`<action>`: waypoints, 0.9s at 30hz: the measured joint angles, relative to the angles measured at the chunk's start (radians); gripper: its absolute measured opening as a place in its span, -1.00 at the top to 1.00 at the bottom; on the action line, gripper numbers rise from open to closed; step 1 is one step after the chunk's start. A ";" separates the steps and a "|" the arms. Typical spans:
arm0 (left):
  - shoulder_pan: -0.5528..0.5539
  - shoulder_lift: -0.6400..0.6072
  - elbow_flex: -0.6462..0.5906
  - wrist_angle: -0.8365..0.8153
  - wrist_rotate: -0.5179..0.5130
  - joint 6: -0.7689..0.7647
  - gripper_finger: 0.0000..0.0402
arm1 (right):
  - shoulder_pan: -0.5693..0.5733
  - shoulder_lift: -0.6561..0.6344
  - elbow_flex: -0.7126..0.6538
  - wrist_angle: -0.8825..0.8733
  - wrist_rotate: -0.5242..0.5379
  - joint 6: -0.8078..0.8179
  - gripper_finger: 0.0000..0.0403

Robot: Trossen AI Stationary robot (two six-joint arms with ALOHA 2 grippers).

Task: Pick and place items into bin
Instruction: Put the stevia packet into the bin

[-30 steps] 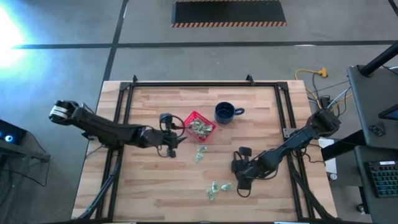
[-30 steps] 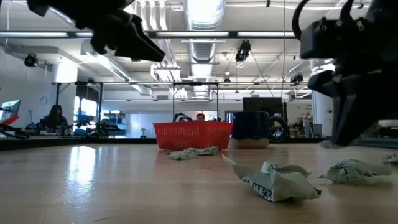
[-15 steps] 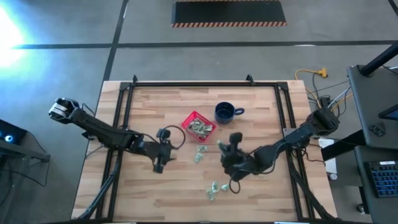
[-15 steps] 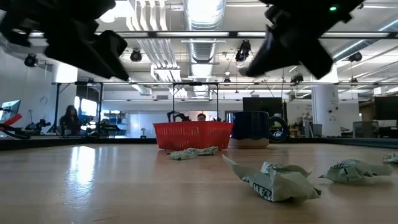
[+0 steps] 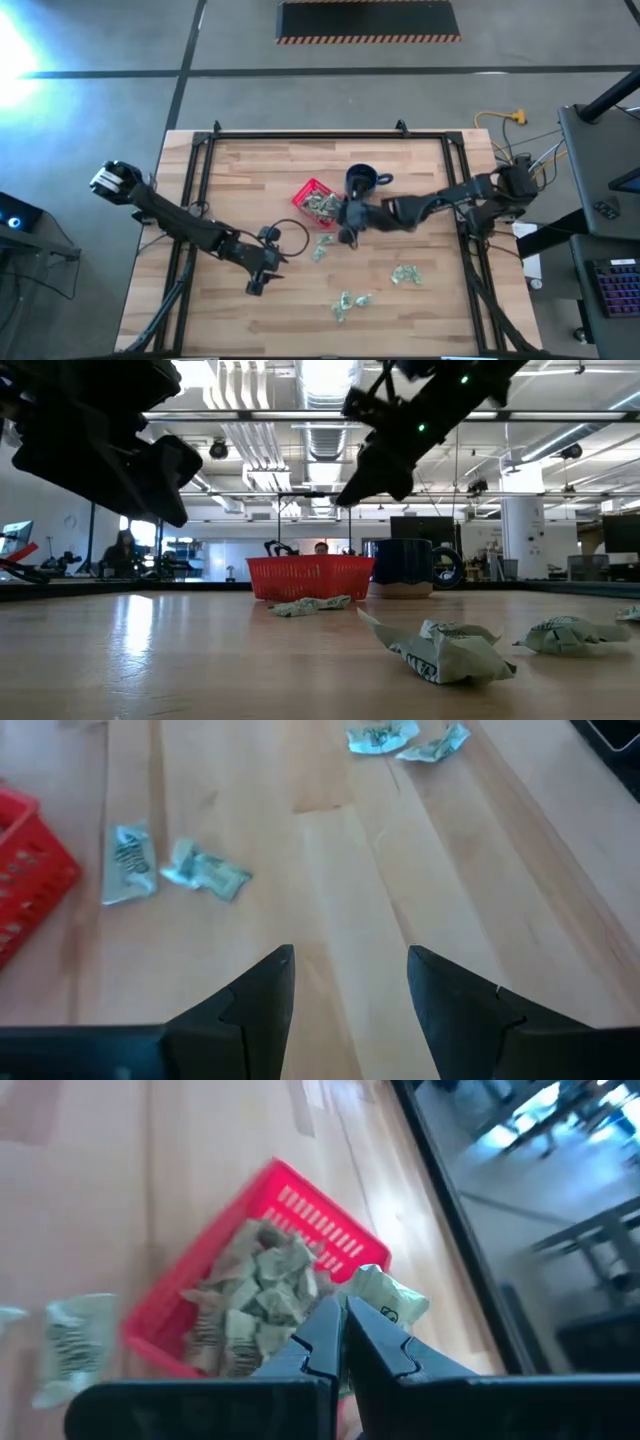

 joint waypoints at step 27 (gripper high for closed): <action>0.010 0.086 0.016 0.182 -0.086 0.211 0.11 | -0.206 0.122 0.000 0.120 -0.285 0.001 0.46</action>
